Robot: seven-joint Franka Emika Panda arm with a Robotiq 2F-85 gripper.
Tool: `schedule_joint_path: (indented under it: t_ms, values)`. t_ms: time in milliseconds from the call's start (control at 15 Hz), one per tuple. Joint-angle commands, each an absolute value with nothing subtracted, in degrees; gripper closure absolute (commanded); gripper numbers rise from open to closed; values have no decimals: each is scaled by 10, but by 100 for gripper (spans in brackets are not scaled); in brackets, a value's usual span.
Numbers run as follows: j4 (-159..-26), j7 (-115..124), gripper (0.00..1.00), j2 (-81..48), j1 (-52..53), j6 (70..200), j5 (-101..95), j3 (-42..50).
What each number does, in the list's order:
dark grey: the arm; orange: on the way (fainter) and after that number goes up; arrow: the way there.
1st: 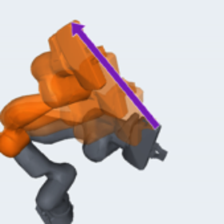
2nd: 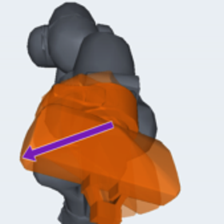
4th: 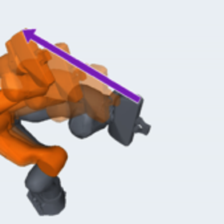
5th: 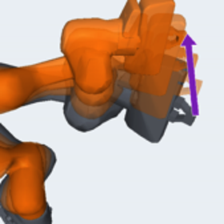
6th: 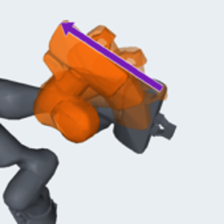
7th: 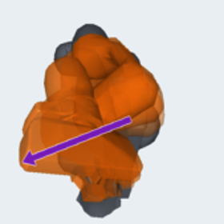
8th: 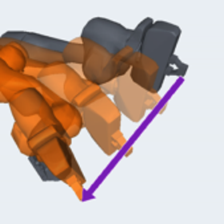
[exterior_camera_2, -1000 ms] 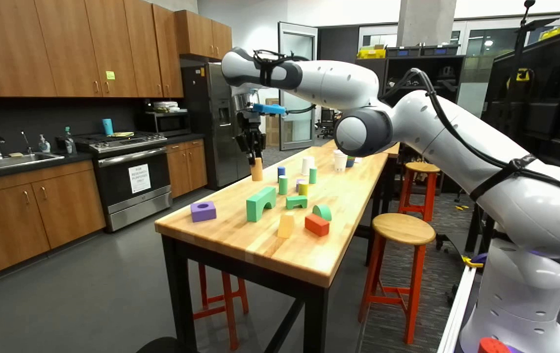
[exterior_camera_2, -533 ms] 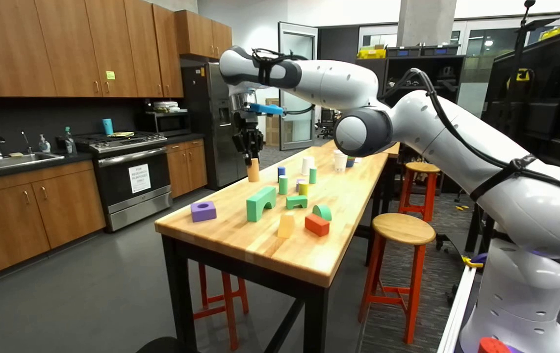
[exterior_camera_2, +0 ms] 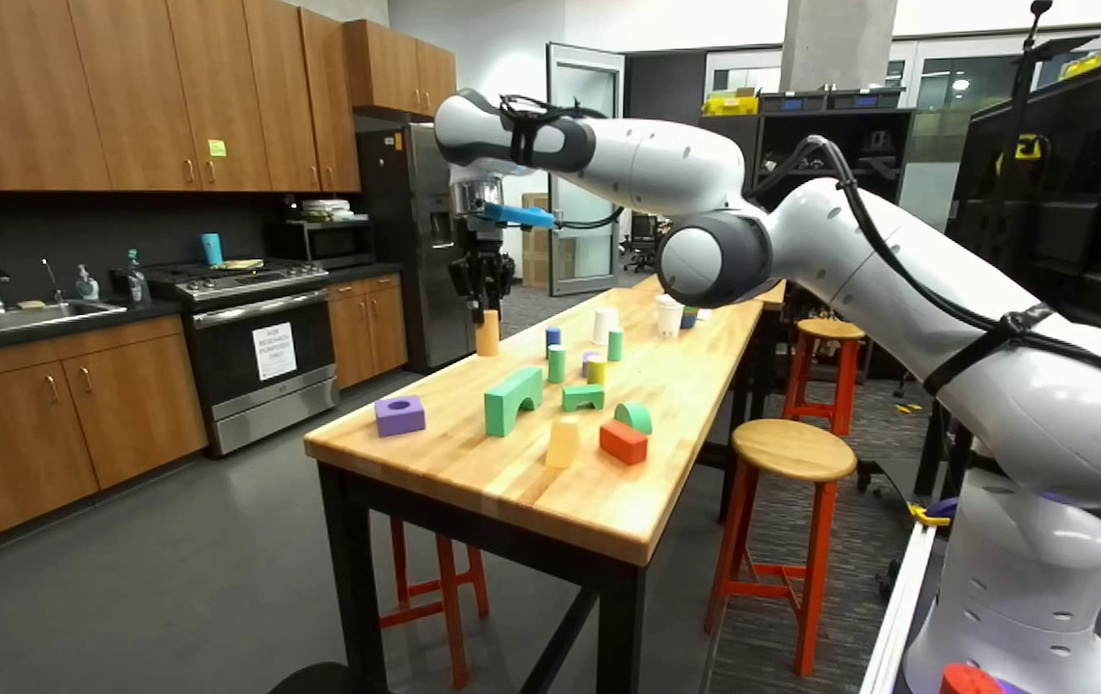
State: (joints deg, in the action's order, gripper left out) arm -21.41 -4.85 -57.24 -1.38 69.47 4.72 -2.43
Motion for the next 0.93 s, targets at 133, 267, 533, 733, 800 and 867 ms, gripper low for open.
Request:
schedule_joint_path:
  t_ms: [133, 267, 533, 733, 800, 867]
  values:
    - [-204, -33, 85, -575, -8, 698, 38, -21]
    - [-207, -34, 85, -571, -7, 705, 34, -19]
    - [-222, -43, 85, -557, -8, 719, 32, -21]
    - [-220, -48, 85, -551, -7, 725, 28, -18]
    - [-220, -49, 85, -548, -7, 723, 27, -18]
    - [-220, -50, 85, -547, -7, 723, 25, -17]
